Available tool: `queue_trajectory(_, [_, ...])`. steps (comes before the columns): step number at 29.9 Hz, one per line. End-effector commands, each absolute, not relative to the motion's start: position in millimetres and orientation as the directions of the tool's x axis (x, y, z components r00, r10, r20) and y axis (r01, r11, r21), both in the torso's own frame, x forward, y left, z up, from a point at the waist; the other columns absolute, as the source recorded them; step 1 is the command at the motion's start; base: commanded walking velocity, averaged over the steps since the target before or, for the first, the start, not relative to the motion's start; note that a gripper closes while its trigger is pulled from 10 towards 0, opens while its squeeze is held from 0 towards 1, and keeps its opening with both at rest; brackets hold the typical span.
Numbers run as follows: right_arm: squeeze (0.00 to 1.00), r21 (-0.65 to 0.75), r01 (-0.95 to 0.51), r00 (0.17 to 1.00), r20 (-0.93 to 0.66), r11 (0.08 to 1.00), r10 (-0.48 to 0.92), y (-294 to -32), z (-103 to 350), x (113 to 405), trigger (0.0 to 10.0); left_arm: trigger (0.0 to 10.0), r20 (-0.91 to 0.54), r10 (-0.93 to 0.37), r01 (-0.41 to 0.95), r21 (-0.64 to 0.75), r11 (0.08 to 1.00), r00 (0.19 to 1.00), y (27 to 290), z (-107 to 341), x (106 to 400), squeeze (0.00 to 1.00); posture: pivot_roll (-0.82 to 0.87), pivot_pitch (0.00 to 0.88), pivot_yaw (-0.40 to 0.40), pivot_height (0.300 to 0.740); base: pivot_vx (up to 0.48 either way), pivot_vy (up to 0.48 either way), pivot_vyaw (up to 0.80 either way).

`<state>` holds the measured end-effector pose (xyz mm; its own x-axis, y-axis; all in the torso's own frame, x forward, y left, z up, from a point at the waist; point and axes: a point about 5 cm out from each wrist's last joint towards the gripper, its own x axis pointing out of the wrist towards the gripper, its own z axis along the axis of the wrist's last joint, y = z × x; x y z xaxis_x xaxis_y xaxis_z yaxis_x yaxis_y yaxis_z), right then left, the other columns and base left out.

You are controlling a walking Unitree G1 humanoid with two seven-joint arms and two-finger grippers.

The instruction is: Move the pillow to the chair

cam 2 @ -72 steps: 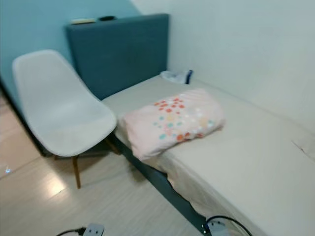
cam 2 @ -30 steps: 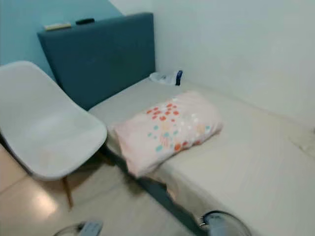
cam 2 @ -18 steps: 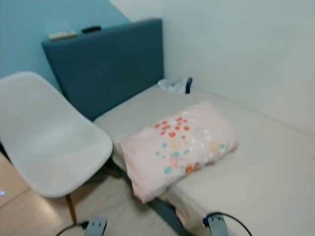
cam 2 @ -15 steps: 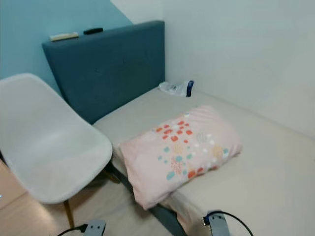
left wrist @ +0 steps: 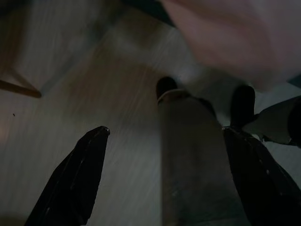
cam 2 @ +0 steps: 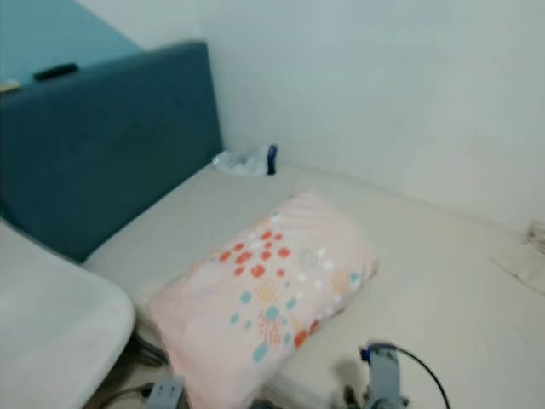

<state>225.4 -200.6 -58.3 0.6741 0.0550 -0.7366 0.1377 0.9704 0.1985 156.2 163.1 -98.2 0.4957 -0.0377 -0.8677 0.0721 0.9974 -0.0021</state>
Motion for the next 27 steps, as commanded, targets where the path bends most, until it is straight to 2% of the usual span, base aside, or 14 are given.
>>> queue_trajectory(1, [0.0,0.295,0.163,0.746,-0.661,0.941,0.078,-204.0,-45.7,241.1,10.0,10.0,-0.88,-0.032,0.082,0.007,0.997,0.474,164.8,-100.5,150.6,0.0,-0.02,0.0,0.009,0.74,0.0,0.0,0.0])
queue_trajectory(2, [0.0,0.393,0.173,0.799,-0.592,0.903,0.105,-205.1,-32.8,256.8,10.0,10.0,-0.881,-0.029,0.085,0.012,0.996,0.472,165.6,-100.7,150.1,0.0,-0.02,0.0,0.01,0.74,0.0,0.0,0.0])
queue_trajectory(9, [0.0,0.535,0.169,0.86,-0.491,0.828,0.141,-207.8,-8.5,283.8,10.0,10.0,-0.876,-0.003,0.082,0.042,0.996,0.483,168.7,-100.0,151.2,0.0,-0.02,0.0,0.006,0.74,0.0,0.0,0.0])
queue_trajectory(14, [0.0,0.528,0.208,0.85,-0.515,0.823,0.116,-205.8,-5.7,289.4,10.0,10.0,-0.854,0.024,0.021,0.041,0.999,0.521,172.6,-95.6,160.9,0.0,-0.01,0.0,-0.004,0.736,0.0,0.0,0.0])
queue_trajectory(18, [0.0,0.557,0.214,0.858,-0.5,0.803,0.118,-203.8,-3.1,292.6,10.0,10.0,-0.831,0.032,-0.009,0.032,0.999,0.556,174.2,-90.3,172.6,0.0,0.0,0.0,-0.006,0.716,0.0,0.0,0.0])
queue_trajectory(19, [0.0,0.557,0.214,0.858,-0.5,0.803,0.118,-203.8,-3.1,292.6,10.0,10.0,-0.831,0.032,-0.009,0.032,0.999,0.556,174.2,-90.3,172.6,0.0,0.0,0.0,-0.006,0.716,0.0,0.0,0.0])
queue_trajectory(22, [0.0,0.592,0.198,0.871,-0.472,0.782,0.136,-199.7,2.2,298.5,10.0,10.0,-0.779,0.018,0.015,0.034,0.999,0.627,170.9,-78.3,196.8,0.0,0.0,0.0,0.002,0.696,0.0,0.0,0.0])
queue_trajectory(27, [0.0,0.613,0.197,0.873,-0.464,0.765,0.147,-197.0,2.4,299.1,10.0,10.0,-0.738,0.003,0.024,0.026,0.999,0.675,167.5,-68.8,213.5,0.0,0.0,0.0,0.003,0.676,0.0,0.0,0.0])
